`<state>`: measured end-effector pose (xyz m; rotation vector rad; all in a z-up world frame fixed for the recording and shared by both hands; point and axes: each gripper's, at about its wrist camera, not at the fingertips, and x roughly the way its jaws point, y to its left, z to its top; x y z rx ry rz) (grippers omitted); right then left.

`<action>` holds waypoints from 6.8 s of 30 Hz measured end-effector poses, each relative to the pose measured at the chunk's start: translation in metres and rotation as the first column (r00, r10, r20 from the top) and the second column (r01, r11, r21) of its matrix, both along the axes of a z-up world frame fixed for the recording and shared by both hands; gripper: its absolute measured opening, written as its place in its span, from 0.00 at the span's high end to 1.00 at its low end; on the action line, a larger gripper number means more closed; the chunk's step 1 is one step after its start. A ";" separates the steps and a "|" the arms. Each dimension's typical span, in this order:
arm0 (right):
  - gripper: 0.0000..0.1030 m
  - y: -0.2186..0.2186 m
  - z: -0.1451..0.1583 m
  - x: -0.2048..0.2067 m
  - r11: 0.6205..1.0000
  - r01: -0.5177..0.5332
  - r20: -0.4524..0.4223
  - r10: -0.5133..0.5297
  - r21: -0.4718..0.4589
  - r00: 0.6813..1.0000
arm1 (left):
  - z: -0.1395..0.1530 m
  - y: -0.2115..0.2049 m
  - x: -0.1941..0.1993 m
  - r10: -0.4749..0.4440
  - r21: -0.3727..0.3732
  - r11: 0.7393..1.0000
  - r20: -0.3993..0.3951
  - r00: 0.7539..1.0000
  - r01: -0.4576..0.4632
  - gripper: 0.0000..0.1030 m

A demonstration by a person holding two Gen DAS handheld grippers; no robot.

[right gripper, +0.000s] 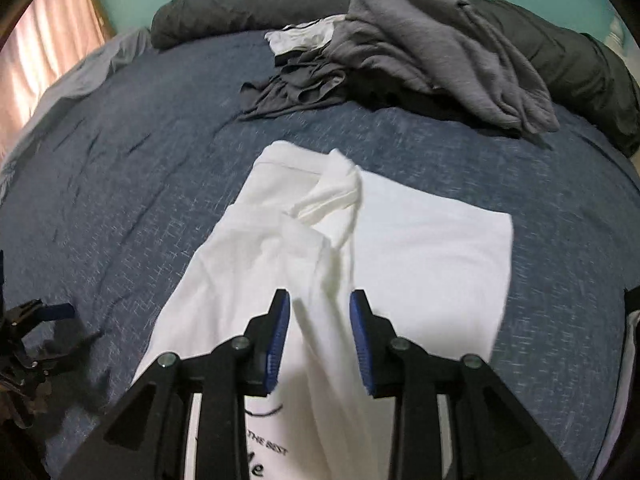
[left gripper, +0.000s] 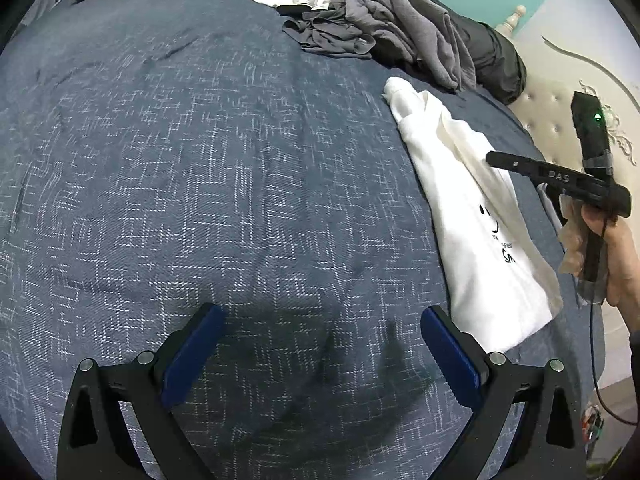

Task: Fold clothes

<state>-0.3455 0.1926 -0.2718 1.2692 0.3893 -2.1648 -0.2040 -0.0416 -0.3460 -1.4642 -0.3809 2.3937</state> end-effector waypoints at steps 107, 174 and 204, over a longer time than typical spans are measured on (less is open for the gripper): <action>0.93 0.057 -0.003 0.194 0.905 0.363 0.143 -0.338 -0.220 0.930 | 0.055 -0.009 0.081 0.015 0.036 0.999 -0.090 0.996 -0.012 0.01; 0.72 0.150 0.007 0.067 0.868 0.404 0.183 -0.365 -0.287 0.913 | -0.008 0.131 0.035 -0.219 -0.278 0.940 -0.044 0.975 0.199 0.00; 0.97 0.097 -0.028 -0.057 0.904 0.366 0.173 -0.333 -0.220 0.927 | -0.014 0.131 0.027 -0.217 -0.261 0.945 -0.047 0.975 0.198 0.00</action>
